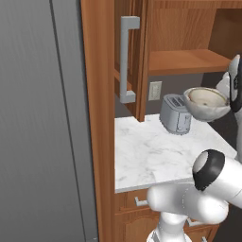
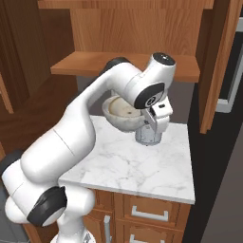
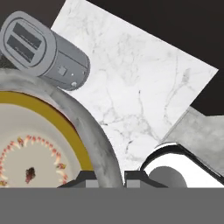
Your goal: Pick up the bowls on the counter and stack them on top of one another in the open cabinet. Place the smaller bowl on top of the larger bowl.
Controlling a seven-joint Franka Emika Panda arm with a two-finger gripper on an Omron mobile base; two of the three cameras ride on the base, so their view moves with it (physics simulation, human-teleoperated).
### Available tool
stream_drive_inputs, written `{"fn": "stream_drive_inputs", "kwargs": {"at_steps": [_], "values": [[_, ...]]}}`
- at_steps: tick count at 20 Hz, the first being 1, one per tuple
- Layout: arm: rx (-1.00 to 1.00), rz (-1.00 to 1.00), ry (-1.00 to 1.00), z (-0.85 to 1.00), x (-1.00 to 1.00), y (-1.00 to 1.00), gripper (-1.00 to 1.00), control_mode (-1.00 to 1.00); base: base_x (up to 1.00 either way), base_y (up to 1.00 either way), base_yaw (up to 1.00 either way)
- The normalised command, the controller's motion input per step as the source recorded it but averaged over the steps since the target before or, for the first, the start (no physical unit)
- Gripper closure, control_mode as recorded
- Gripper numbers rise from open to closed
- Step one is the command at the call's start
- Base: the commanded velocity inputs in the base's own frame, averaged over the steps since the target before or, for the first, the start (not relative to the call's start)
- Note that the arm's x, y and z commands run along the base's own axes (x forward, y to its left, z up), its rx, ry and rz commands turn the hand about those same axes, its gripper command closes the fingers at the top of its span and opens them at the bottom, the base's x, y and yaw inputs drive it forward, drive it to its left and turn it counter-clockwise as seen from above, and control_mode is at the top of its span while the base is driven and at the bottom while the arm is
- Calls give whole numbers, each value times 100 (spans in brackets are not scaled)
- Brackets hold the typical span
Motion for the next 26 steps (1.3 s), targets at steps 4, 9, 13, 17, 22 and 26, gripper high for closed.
{"fn": "stream_drive_inputs", "kwargs": {"at_steps": [4,9,13,17,22,26], "values": [[0,8,-8,81,-32,31,100,-100,0,0,0],[0,7,-21,58,-29,19,100,-100,0,0,0],[0,6,-32,30,-31,0,100,-100,0,0,0],[0,-1,-30,38,-9,12,100,-100,0,0,0],[0,-11,-22,27,14,39,100,-100,0,0,0],[-1,-16,-10,16,45,55,100,-100,0,0,0]]}}
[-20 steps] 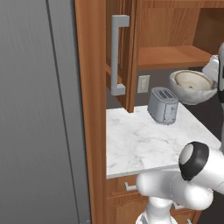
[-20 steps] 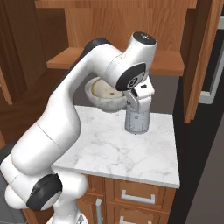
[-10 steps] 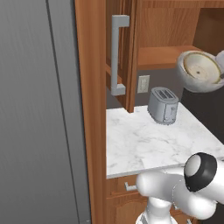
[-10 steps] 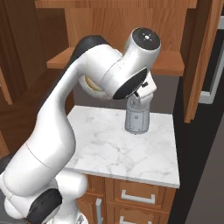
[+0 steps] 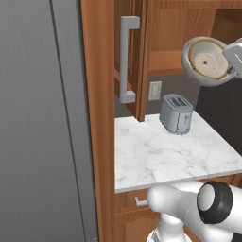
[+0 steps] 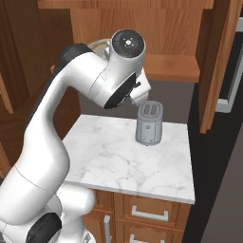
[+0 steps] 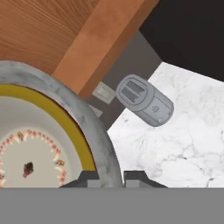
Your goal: Pick up the bowls on the counter and stack them on top of one another in the open cabinet. Place the smaller bowl on top of the larger bowl.
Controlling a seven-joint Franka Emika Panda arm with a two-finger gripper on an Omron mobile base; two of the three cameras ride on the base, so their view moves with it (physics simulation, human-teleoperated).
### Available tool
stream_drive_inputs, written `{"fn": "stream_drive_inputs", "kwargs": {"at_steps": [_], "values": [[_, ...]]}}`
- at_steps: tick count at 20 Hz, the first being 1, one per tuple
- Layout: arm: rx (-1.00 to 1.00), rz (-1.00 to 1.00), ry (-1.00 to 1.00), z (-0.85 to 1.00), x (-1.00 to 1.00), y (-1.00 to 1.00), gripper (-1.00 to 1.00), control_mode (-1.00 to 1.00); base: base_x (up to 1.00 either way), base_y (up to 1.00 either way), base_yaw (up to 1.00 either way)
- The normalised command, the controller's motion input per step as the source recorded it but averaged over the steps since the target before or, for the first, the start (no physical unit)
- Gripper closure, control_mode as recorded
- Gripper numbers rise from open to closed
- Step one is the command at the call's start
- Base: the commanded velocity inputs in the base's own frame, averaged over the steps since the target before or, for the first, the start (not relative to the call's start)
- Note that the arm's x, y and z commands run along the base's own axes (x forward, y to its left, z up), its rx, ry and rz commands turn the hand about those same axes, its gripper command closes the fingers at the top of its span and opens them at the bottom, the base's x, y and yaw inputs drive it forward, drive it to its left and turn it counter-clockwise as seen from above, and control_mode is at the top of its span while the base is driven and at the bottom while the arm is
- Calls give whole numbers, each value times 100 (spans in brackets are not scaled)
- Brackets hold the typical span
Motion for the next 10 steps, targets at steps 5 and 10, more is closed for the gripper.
{"fn": "stream_drive_inputs", "kwargs": {"at_steps": [5,10], "values": [[-4,-14,0,22,61,44,100,-100,0,0,0],[0,-1,5,10,12,2,100,-100,0,0,0]]}}
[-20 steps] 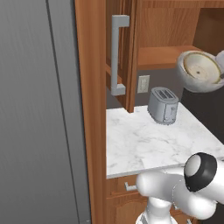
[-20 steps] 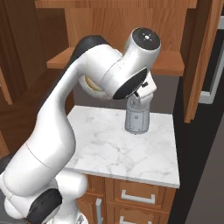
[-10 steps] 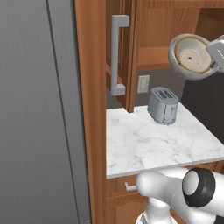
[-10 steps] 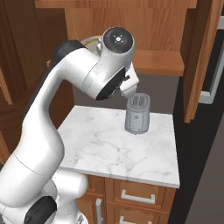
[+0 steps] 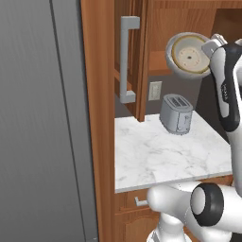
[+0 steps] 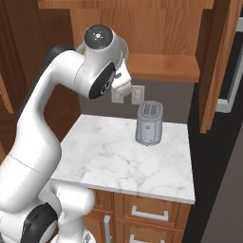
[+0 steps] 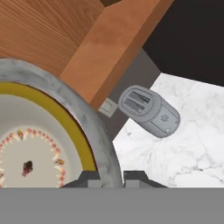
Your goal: Pick up the bowls on the counter and stack them on top of one another in the open cabinet. Place the smaller bowl on top of the larger bowl.
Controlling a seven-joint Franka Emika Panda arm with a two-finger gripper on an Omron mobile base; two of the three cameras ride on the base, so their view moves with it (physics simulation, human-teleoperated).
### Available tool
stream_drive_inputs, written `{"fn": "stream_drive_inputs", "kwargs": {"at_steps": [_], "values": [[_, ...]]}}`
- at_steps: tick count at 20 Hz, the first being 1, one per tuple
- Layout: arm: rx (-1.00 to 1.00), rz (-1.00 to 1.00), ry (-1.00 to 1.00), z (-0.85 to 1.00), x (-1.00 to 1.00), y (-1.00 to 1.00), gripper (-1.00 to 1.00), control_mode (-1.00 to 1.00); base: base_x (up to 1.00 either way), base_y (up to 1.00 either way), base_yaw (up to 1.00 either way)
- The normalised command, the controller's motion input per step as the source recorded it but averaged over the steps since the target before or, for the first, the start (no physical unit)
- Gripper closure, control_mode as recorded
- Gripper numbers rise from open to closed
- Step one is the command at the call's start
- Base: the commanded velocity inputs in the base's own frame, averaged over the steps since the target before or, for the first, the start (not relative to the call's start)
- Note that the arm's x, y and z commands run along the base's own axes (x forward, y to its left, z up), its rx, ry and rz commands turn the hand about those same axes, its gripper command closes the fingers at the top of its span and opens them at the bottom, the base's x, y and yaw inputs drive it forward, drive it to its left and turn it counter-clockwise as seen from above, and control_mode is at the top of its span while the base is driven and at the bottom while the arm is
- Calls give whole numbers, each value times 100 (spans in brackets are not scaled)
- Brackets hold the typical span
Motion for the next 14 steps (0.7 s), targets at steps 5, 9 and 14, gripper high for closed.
{"fn": "stream_drive_inputs", "kwargs": {"at_steps": [5,9,14], "values": [[11,0,0,8,0,-6,100,-100,0,0,0],[16,0,0,17,0,-16,100,-100,0,0,0],[1,0,-3,2,1,-2,100,-100,0,0,0]]}}
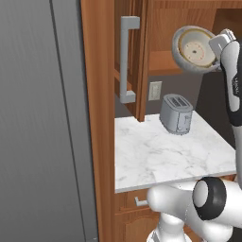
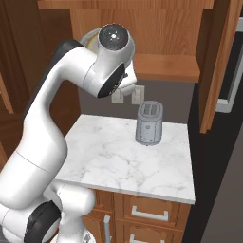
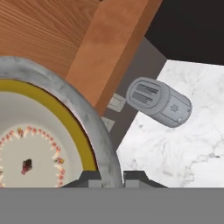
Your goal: Pick up the bowls on the counter and stack them on top of one another in the open cabinet. Place the smaller bowl on top of the larger bowl.
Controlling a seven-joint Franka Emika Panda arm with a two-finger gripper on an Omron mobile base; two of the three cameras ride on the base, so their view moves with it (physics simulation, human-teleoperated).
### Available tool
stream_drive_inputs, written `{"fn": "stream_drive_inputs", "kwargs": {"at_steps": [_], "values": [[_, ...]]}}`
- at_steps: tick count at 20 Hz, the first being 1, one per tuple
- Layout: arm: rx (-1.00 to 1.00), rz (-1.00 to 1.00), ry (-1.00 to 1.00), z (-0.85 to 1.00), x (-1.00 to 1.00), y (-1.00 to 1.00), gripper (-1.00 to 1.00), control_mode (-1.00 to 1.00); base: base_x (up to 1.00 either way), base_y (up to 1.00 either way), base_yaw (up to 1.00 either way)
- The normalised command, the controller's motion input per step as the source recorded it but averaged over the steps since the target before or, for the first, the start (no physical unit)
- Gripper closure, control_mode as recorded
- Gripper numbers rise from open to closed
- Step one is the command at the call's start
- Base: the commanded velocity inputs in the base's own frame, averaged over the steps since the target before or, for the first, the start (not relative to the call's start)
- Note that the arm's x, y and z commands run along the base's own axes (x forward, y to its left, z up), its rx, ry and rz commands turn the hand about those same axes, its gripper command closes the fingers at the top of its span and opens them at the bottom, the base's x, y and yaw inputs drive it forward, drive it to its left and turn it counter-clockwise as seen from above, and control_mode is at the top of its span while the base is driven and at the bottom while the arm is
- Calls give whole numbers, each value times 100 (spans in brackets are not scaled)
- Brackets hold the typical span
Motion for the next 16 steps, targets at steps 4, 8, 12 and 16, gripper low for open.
{"fn": "stream_drive_inputs", "kwargs": {"at_steps": [4,8,12,16], "values": [[0,0,0,0,26,1,100,-100,0,0,0],[0,0,1,0,35,1,100,-100,0,0,0],[1,-2,3,0,38,0,100,-100,0,0,0],[3,-3,5,0,34,0,100,-100,0,0,0]]}}
